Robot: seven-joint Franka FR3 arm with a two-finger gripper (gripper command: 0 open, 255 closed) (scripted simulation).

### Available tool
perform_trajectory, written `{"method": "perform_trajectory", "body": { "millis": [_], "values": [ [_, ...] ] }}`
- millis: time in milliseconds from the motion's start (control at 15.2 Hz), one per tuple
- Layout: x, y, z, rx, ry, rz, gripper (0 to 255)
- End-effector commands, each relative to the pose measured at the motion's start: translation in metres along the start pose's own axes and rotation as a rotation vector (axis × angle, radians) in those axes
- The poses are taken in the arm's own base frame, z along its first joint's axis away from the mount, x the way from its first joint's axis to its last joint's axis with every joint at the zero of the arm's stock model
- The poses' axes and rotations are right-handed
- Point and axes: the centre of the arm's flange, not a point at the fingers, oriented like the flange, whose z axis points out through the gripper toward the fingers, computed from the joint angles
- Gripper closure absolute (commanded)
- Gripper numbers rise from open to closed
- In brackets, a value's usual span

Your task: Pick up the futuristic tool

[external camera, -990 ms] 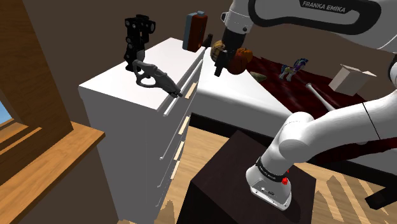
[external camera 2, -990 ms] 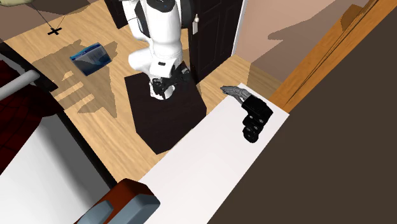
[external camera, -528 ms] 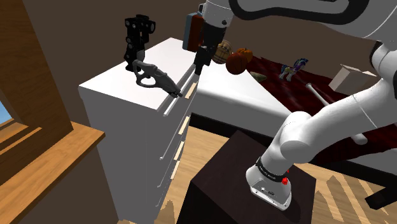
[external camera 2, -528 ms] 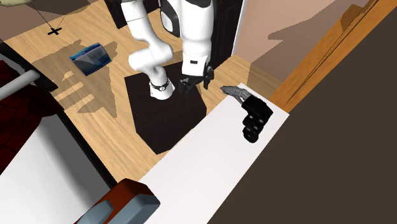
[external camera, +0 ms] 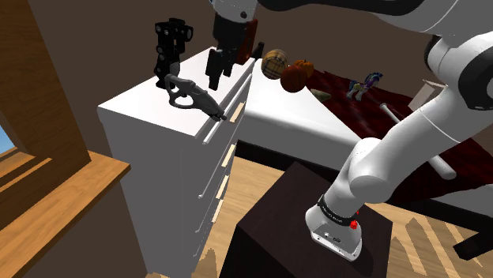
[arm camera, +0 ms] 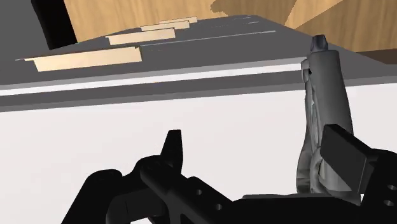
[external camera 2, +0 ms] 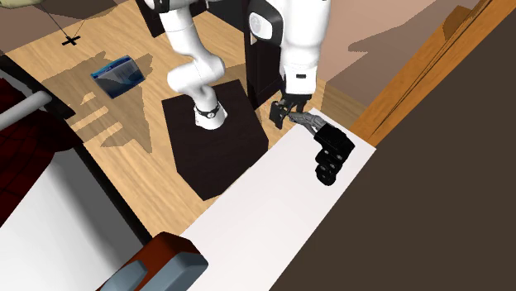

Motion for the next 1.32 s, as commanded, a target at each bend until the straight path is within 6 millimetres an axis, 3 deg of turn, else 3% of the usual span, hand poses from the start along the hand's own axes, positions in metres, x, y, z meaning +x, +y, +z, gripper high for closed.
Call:
{"method": "perform_trajectory", "body": {
  "millis": [0, 264, 792, 924, 990, 1254],
  "values": [
    [0.014, -0.021, -0.005, 0.002, 0.006, -0.027, 0],
    [0.044, -0.061, -0.013, 0.004, 0.018, -0.079, 0],
    [0.041, -0.065, 0.026, 0.004, 0.018, -0.079, 0],
    [0.041, -0.065, 0.026, 0.004, 0.018, -0.079, 0],
    [0.040, -0.065, 0.027, 0.004, 0.018, -0.079, 255],
    [0.040, -0.065, 0.027, 0.004, 0.018, -0.079, 255]
  ]
}}
